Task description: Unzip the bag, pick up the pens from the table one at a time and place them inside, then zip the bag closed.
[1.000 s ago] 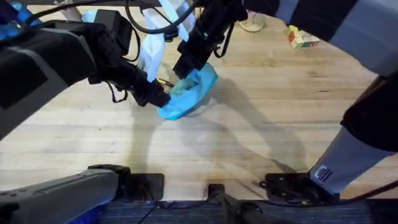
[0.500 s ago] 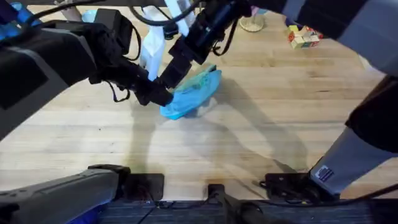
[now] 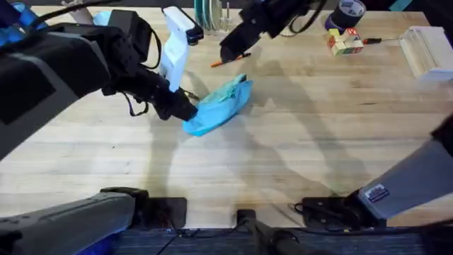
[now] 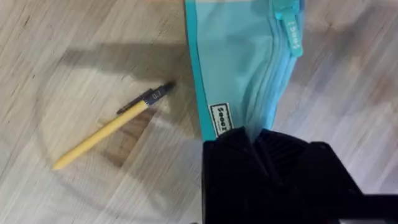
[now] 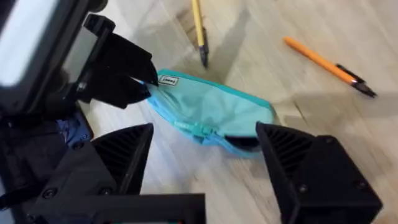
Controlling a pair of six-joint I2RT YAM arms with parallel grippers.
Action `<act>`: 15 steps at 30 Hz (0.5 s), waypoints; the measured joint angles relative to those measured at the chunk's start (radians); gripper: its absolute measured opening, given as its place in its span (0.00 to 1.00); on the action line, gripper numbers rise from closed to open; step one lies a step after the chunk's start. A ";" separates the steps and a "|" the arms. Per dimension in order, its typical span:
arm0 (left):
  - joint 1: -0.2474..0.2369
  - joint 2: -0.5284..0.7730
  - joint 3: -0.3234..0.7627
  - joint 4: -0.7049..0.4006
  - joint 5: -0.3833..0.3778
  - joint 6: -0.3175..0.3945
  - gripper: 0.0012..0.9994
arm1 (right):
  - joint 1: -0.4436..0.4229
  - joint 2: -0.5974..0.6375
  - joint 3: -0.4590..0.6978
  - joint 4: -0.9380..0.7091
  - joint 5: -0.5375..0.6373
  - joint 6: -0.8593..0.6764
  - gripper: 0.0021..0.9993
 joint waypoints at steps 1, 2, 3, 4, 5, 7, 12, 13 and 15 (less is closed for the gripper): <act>0.000 0.000 0.000 0.000 0.000 0.000 0.04 | -0.005 -0.017 0.000 -0.007 0.005 0.000 1.00; 0.000 0.000 0.000 0.000 0.000 0.000 0.04 | -0.007 -0.032 0.000 -0.015 0.008 -0.001 1.00; 0.000 0.000 0.000 0.002 0.000 0.000 0.04 | -0.008 -0.047 0.000 -0.027 0.011 -0.004 1.00; 0.000 0.000 0.000 0.003 0.000 0.000 0.04 | -0.008 -0.060 0.001 -0.042 0.013 -0.012 1.00; 0.000 0.000 0.000 0.003 0.000 0.000 0.04 | -0.008 -0.074 0.003 -0.062 0.014 -0.031 1.00; 0.000 0.000 0.000 0.004 0.000 0.000 0.04 | -0.008 -0.091 0.005 -0.097 0.017 -0.078 1.00; 0.000 0.000 0.000 0.005 0.000 0.000 0.04 | -0.008 -0.098 0.007 -0.154 0.020 -0.244 1.00; 0.000 0.000 0.000 0.005 0.000 0.000 0.04 | -0.008 -0.098 0.007 -0.154 0.020 -0.289 1.00; 0.000 0.000 0.000 0.006 0.000 0.000 0.04 | -0.008 -0.098 0.007 -0.150 0.021 -0.398 1.00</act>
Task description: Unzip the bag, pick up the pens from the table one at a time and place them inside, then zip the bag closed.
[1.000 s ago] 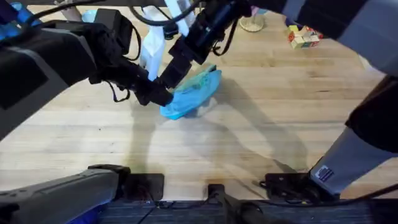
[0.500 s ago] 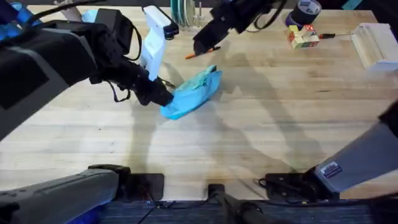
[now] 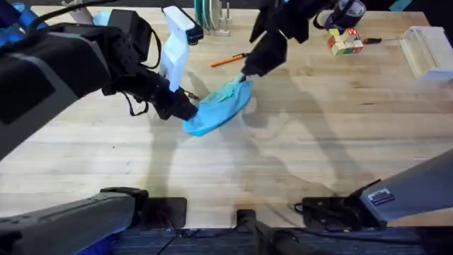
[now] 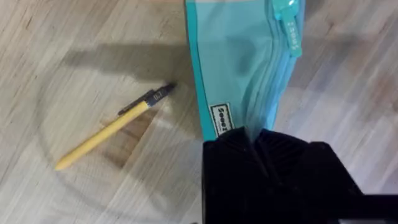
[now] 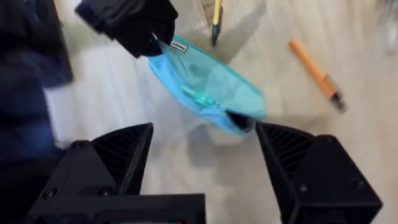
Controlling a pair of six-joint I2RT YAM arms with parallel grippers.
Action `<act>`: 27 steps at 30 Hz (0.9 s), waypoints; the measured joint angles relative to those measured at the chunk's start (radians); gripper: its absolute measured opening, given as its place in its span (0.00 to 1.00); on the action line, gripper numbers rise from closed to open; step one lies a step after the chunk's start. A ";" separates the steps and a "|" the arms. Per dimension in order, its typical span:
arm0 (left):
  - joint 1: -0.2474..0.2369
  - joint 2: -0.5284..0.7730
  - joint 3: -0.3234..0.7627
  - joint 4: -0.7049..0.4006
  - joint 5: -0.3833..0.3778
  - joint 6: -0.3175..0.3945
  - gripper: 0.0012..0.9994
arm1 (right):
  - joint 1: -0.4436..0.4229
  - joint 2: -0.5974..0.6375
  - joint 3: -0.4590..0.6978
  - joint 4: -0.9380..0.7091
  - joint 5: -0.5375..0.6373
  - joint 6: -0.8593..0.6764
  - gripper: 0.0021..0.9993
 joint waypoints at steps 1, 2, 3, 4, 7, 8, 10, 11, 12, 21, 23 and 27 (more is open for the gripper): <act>0.000 0.000 0.000 0.000 0.000 0.000 0.04 | 0.000 0.000 0.000 0.001 0.000 -0.056 1.00; 0.000 0.000 0.000 0.000 0.000 0.000 0.04 | 0.000 0.000 0.000 0.001 0.000 -0.116 1.00; 0.000 0.000 0.000 0.000 0.000 0.000 0.04 | 0.000 0.000 0.000 0.003 0.000 -0.174 1.00; 0.000 0.000 0.000 0.000 0.000 0.000 0.04 | 0.000 0.000 0.000 0.006 0.000 -0.224 1.00; 0.000 0.000 0.000 0.001 0.000 0.001 0.04 | 0.000 0.000 0.000 0.009 0.000 -0.344 1.00; 0.000 0.000 0.000 0.001 0.000 0.002 0.04 | 0.000 0.000 0.000 0.009 0.000 -0.372 1.00; 0.000 0.000 0.000 0.002 0.000 0.022 0.04 | 0.000 0.000 0.000 0.009 0.000 -0.418 1.00; 0.000 0.000 0.000 0.004 0.000 0.036 0.04 | 0.000 0.000 0.000 0.009 0.000 -0.435 1.00; 0.000 0.000 0.000 0.007 0.000 0.051 0.04 | 0.000 0.000 0.000 0.010 0.000 -0.448 1.00; 0.025 0.000 0.000 0.053 0.015 0.137 0.04 | 0.003 0.000 0.000 -0.090 -0.084 -0.660 1.00; 0.038 0.000 0.000 0.052 0.028 0.143 0.04 | 0.005 0.000 0.000 -0.058 -0.077 -0.690 1.00; 0.048 0.000 0.000 0.050 0.043 0.149 0.04 | 0.005 0.000 0.000 -0.048 -0.048 -0.724 1.00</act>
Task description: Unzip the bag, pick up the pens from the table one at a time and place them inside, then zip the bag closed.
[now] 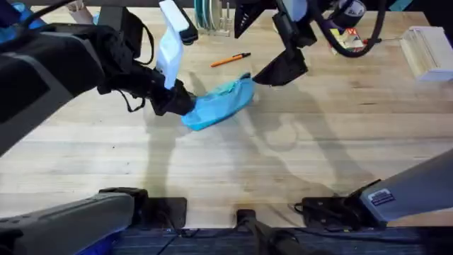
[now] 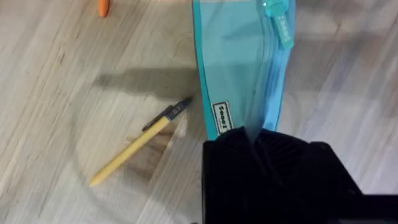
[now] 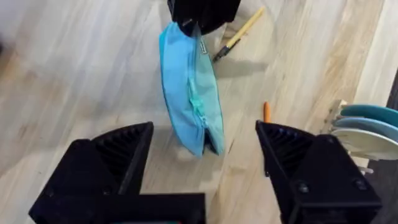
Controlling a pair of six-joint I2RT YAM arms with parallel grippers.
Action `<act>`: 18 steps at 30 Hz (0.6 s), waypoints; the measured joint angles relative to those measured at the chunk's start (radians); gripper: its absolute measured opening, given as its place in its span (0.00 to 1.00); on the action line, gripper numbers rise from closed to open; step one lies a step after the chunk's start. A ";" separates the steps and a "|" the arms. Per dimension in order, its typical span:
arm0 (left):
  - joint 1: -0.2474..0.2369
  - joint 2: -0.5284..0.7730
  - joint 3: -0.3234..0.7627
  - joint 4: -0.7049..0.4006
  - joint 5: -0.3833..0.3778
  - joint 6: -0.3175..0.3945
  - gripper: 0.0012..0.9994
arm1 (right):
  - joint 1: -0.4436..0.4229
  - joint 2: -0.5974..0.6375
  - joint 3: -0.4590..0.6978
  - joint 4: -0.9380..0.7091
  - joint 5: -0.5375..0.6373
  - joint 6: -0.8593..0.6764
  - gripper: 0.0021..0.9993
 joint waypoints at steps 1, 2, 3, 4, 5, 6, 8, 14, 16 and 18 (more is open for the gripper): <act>0.000 0.000 0.000 -0.001 0.002 0.002 0.04 | 0.000 0.000 0.000 0.000 0.004 -0.004 1.00; 0.000 0.000 0.000 -0.001 0.004 0.003 0.04 | 0.000 0.000 0.000 -0.003 0.008 -0.008 1.00; 0.000 0.000 0.000 -0.001 0.006 0.003 0.04 | 0.000 0.000 0.000 -0.008 0.012 -0.010 1.00; 0.000 0.000 0.000 -0.001 0.007 0.003 0.04 | 0.000 0.000 0.000 -0.011 0.016 -0.012 1.00; 0.000 0.000 0.000 -0.001 0.009 0.003 0.04 | 0.000 0.000 0.000 -0.011 0.019 -0.012 1.00; 0.000 0.000 0.000 -0.001 0.009 0.003 0.04 | 0.000 0.000 0.000 -0.011 0.021 -0.014 1.00; 0.000 0.000 0.000 -0.001 0.010 0.003 0.04 | 0.000 0.000 0.000 -0.011 0.027 -0.017 1.00; 0.000 0.000 0.000 -0.001 0.012 0.003 0.04 | 0.000 0.012 0.000 -0.011 0.063 -0.023 1.00; 0.001 0.000 0.000 -0.001 0.013 0.003 0.04 | 0.000 0.024 0.000 -0.011 0.070 -0.023 1.00; 0.001 0.000 0.000 -0.001 0.013 0.003 0.04 | 0.000 0.041 0.000 -0.006 0.074 -0.023 1.00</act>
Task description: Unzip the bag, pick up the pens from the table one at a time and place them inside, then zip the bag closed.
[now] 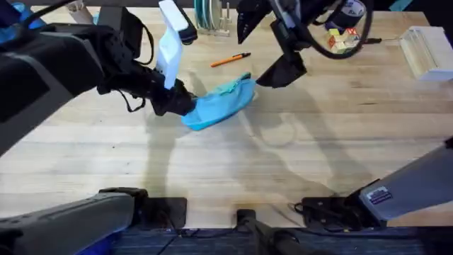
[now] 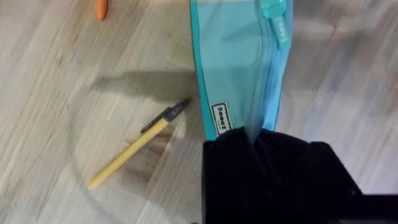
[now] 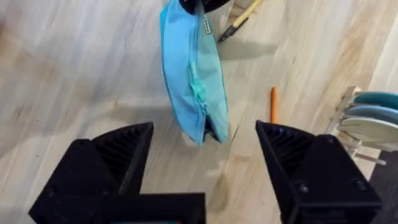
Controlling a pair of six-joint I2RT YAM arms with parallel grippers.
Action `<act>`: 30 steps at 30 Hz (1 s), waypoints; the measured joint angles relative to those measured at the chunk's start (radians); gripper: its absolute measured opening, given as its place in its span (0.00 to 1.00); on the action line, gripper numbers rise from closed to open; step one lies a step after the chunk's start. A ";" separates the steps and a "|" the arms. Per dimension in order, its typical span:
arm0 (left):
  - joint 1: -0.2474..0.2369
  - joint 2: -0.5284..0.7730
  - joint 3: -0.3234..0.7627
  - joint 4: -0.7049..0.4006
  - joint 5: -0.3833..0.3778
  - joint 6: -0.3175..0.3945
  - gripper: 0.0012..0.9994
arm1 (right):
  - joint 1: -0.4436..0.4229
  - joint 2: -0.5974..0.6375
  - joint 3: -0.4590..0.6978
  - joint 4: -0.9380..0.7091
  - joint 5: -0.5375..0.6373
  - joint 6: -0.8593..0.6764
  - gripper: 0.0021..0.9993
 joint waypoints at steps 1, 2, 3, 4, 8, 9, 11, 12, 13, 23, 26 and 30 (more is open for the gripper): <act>0.000 0.000 0.000 0.000 0.000 0.000 0.04 | 0.000 0.008 0.000 0.004 0.001 0.000 1.00; 0.000 0.000 0.000 0.000 0.000 0.000 0.04 | 0.000 0.018 0.000 0.010 0.001 0.000 1.00; 0.000 0.000 0.000 0.000 0.000 0.000 0.04 | 0.000 0.027 0.000 0.016 0.002 0.000 1.00; 0.000 0.000 0.000 0.000 0.000 0.000 0.04 | 0.000 0.036 0.000 0.022 0.004 0.000 1.00; 0.000 0.000 0.000 0.000 0.000 0.000 0.04 | 0.003 0.062 0.000 0.039 0.005 0.000 1.00; 0.000 0.000 0.000 0.000 0.000 0.000 0.04 | 0.004 0.064 0.000 0.040 0.005 0.000 1.00; 0.000 0.000 0.000 0.000 0.000 0.000 0.04 | 0.006 0.064 0.000 0.040 0.004 0.000 1.00; 0.000 0.000 0.000 0.000 0.000 0.000 0.04 | 0.007 0.064 0.000 0.041 0.004 0.000 1.00; 0.000 0.000 0.000 0.000 0.000 0.000 0.04 | 0.008 0.064 0.000 0.041 0.005 0.000 1.00; 0.001 0.000 0.000 0.000 0.000 0.000 0.04 | 0.018 0.098 0.001 0.040 0.004 0.000 1.00; 0.001 0.000 0.000 0.000 0.000 0.000 0.04 | 0.032 0.138 0.001 0.040 0.004 0.000 0.99; 0.001 0.000 0.000 0.000 0.000 0.000 0.04 | 0.043 0.182 0.001 0.040 0.004 0.000 0.98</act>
